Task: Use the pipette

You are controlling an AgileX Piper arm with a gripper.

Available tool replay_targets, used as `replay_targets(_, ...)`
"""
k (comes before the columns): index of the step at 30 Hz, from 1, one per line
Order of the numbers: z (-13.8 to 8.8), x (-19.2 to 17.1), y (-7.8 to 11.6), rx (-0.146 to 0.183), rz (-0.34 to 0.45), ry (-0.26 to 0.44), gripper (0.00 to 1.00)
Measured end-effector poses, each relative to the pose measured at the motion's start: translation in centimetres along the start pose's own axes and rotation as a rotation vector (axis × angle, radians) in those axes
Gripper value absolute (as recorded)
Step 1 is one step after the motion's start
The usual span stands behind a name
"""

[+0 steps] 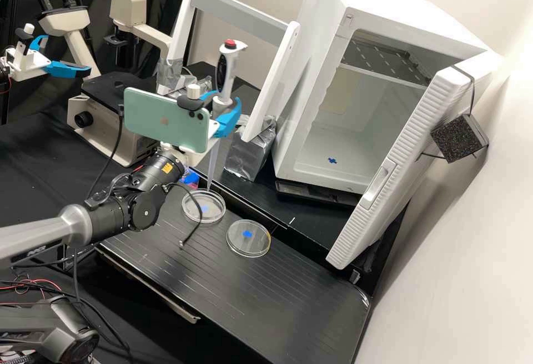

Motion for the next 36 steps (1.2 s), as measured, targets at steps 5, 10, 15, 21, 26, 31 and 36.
replay_targets(5, -0.5, -0.9, 2.1, -0.013, 0.057, -0.016, 0.00)
replay_targets(10, -1.7, -0.6, 2.4, -0.011, 0.042, 0.018, 0.00)
replay_targets(15, -2.3, -0.1, 1.7, -0.029, -0.022, 0.023, 0.00)
replay_targets(21, -1.8, 1.2, 0.2, -0.054, -0.130, -0.034, 0.00)
replay_targets(26, -1.2, 1.8, -0.3, -0.062, -0.168, -0.086, 0.00)
replay_targets(31, -1.0, 1.9, -0.5, -0.060, -0.175, -0.094, 0.00)
replay_targets(36, -1.2, 2.0, -0.2, -0.062, -0.167, -0.088, 0.00)
